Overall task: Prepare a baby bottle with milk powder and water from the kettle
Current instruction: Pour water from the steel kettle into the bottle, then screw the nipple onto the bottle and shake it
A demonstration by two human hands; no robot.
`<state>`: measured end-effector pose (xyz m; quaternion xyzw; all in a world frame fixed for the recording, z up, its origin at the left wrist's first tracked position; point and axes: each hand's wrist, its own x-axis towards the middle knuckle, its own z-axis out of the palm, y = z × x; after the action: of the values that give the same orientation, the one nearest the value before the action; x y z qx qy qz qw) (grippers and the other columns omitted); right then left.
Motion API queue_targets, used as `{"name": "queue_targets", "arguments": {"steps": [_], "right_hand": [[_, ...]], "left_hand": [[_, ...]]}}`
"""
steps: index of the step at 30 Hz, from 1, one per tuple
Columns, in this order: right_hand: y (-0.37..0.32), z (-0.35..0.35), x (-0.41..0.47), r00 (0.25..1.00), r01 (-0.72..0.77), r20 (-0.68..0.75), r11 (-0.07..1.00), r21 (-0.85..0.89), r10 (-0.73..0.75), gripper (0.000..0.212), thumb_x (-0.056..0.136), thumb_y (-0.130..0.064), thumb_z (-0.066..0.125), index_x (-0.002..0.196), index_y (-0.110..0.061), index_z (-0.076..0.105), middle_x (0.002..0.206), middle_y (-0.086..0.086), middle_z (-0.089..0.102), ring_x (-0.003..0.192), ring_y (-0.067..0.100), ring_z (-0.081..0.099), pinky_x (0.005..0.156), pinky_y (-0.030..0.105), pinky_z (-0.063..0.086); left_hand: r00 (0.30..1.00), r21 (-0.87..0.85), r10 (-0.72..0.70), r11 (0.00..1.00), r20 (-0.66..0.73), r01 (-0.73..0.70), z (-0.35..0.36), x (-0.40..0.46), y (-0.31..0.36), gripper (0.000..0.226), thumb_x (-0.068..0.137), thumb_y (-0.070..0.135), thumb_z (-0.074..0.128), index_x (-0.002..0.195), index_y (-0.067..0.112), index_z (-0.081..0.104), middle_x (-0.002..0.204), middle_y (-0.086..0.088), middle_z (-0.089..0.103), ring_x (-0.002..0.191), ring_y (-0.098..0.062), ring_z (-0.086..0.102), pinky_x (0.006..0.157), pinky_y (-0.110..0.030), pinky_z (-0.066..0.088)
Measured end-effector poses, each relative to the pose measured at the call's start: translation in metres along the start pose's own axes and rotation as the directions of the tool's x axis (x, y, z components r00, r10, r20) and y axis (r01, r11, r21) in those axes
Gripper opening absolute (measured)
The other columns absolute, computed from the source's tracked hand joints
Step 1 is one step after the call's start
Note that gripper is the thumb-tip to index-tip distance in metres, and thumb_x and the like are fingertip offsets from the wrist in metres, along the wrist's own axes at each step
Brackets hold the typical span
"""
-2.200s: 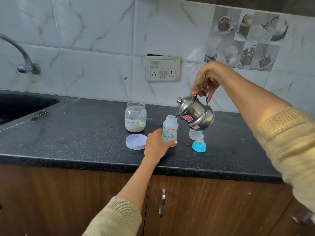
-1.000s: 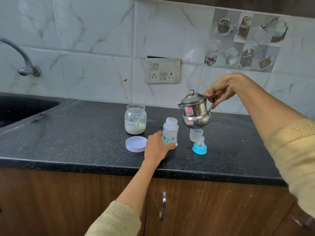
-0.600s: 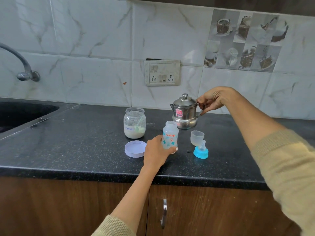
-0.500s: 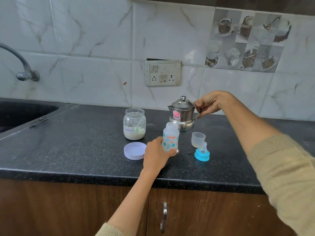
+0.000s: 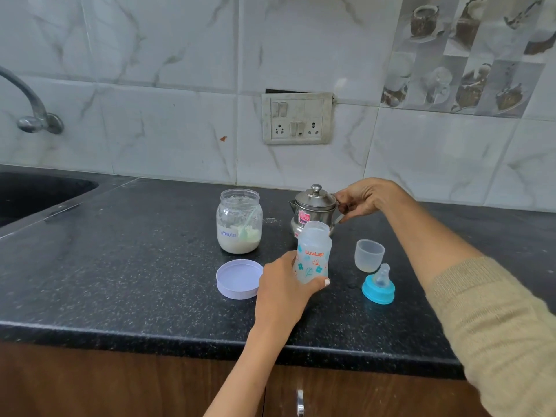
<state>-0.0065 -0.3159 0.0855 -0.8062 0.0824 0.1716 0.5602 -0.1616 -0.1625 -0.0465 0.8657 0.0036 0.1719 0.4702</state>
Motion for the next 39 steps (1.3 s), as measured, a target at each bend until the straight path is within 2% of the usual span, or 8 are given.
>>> {"name": "queue_targets", "arguments": {"steps": [3,10,20,23,25,27,33,39], "right_hand": [[0.002,0.002,0.01,1.0,-0.006,0.011,1.0,0.004,0.006,0.032,0.091,0.011,0.035,0.068,-0.005,0.049,0.071,0.005,0.039,0.065,0.013,0.039,0.105,0.048,0.041],[0.004,0.005,0.015,0.998,-0.012,0.066,1.0,0.015,0.011,0.028,0.093,0.011,0.037,0.096,-0.009,0.057,0.076,0.005,0.04,0.067,0.013,0.039,0.099,0.046,0.044],[0.008,0.002,0.016,1.0,0.007,0.027,1.0,-0.011,-0.007,0.027,0.094,0.008,0.038,0.078,-0.007,0.055,0.077,0.007,0.043,0.07,0.014,0.044,0.106,0.044,0.041],[0.009,0.005,0.013,0.999,0.035,-0.009,0.999,-0.018,-0.035,0.012,0.096,-0.007,0.05,0.093,-0.01,0.061,0.107,0.01,0.056,0.093,0.019,0.054,0.112,0.043,0.033],[0.012,0.003,0.009,0.992,0.094,-0.08,0.992,-0.08,-0.101,0.03,0.095,-0.02,0.054,0.123,-0.01,0.056,0.139,0.009,0.046,0.126,0.024,0.046,0.114,0.042,0.028],[0.014,-0.001,0.002,0.98,0.133,-0.128,0.981,-0.141,-0.151,0.042,0.094,-0.021,0.057,0.135,-0.013,0.05,0.149,0.007,0.039,0.135,0.024,0.038,0.112,0.042,0.03],[0.028,-0.023,-0.032,0.973,0.116,-0.159,0.95,-0.289,-0.167,0.031,0.09,-0.016,0.062,0.122,-0.02,0.062,0.143,0.003,0.046,0.13,0.022,0.044,0.104,0.038,0.04],[0.045,-0.028,-0.074,0.981,0.069,-0.139,0.913,-0.402,-0.135,0.039,0.084,-0.018,0.069,0.122,-0.02,0.06,0.141,0.006,0.048,0.129,0.023,0.043,0.103,0.037,0.041]], "left_hand": [[1.0,-0.007,-0.004,1.0,-0.004,0.004,0.0,0.0,0.0,0.069,0.07,0.042,0.075,0.13,0.021,0.047,0.133,0.003,0.054,0.12,-0.015,0.052,0.091,-0.032,0.048],[1.0,-0.01,-0.002,1.0,-0.004,0.002,0.0,0.0,0.0,0.068,0.07,0.042,0.075,0.128,0.022,0.047,0.133,0.003,0.054,0.12,-0.014,0.052,0.091,-0.032,0.048],[1.0,-0.019,0.0,1.0,-0.001,0.0,-0.001,0.0,-0.001,0.068,0.07,0.041,0.076,0.129,0.021,0.048,0.132,0.003,0.055,0.119,-0.014,0.052,0.09,-0.03,0.047],[1.0,-0.022,0.008,1.0,-0.003,-0.008,-0.001,0.0,-0.001,0.067,0.07,0.041,0.076,0.127,0.02,0.049,0.131,0.002,0.056,0.119,-0.014,0.053,0.089,-0.03,0.048],[1.0,-0.022,0.008,1.0,-0.002,-0.008,-0.001,-0.001,-0.001,0.067,0.07,0.041,0.076,0.128,0.019,0.049,0.131,0.002,0.055,0.119,-0.015,0.053,0.089,-0.031,0.048],[1.0,-0.023,0.005,1.0,0.003,-0.005,-0.002,0.0,0.0,0.068,0.07,0.04,0.076,0.128,0.019,0.048,0.132,0.001,0.055,0.119,-0.016,0.053,0.09,-0.032,0.048],[1.0,-0.01,0.016,1.0,0.002,-0.016,-0.004,-0.002,0.001,0.07,0.069,0.041,0.076,0.128,0.015,0.049,0.13,-0.003,0.056,0.117,-0.017,0.054,0.087,-0.032,0.049],[1.0,-0.011,0.022,1.0,0.017,-0.022,-0.008,-0.004,0.004,0.07,0.07,0.039,0.077,0.129,0.012,0.049,0.131,-0.006,0.056,0.118,-0.019,0.054,0.088,-0.034,0.048]]}}
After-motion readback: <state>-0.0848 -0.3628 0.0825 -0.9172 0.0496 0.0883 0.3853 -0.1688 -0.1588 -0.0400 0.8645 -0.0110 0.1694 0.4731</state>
